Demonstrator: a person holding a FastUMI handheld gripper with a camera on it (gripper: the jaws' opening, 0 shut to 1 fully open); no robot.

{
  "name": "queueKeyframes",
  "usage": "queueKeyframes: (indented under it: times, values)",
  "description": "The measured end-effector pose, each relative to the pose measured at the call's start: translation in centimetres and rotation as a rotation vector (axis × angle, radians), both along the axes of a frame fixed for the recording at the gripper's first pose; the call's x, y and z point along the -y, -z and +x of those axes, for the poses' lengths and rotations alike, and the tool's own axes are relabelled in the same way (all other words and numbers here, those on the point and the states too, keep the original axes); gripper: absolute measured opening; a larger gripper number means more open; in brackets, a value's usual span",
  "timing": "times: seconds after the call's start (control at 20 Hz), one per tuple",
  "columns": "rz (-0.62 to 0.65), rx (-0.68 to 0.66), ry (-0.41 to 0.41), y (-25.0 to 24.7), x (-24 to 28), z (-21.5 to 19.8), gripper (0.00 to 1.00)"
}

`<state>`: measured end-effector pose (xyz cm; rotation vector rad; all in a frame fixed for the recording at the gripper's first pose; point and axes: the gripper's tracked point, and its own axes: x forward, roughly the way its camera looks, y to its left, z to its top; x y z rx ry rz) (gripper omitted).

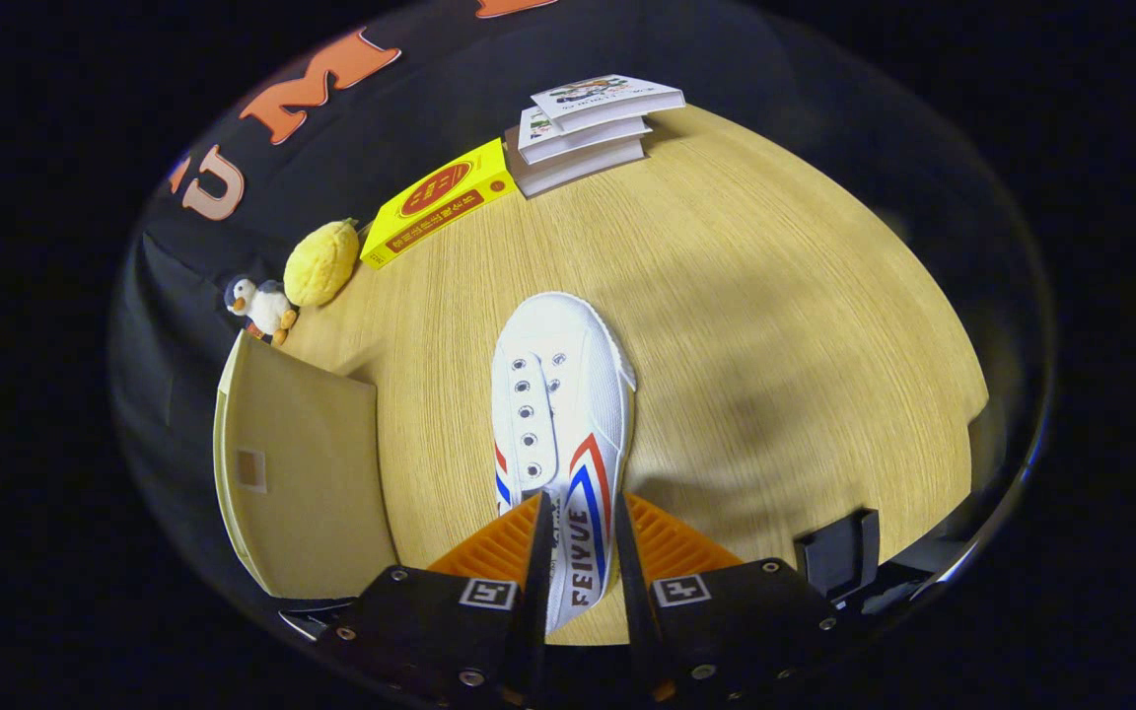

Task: Open the storage box then place both shoes into the box .Put the left shoe in first, then the right shoe, with the right side of both shoes facing outward in a uniform manner.

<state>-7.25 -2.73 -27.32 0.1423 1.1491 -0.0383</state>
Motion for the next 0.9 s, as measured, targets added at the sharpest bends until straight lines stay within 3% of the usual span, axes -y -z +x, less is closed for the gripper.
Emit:
queueKeyframes:
  times: [0.1, 0.35, 0.5, 0.8, 0.9]
  values:
    - [-0.004, -0.016, -0.009, 0.9, 0.0, 0.5, 0.29]
    - [-0.048, -0.032, -0.032, 1.4, 0.5, 0.8, 0.28]
    - [-0.071, -0.045, -0.022, 2.2, 0.7, 0.8, 0.30]
    - [-0.121, -0.005, -0.087, 3.0, 0.8, 1.2, 0.40]
    - [-0.124, 0.019, -0.065, 3.1, 0.8, 1.1, 0.40]
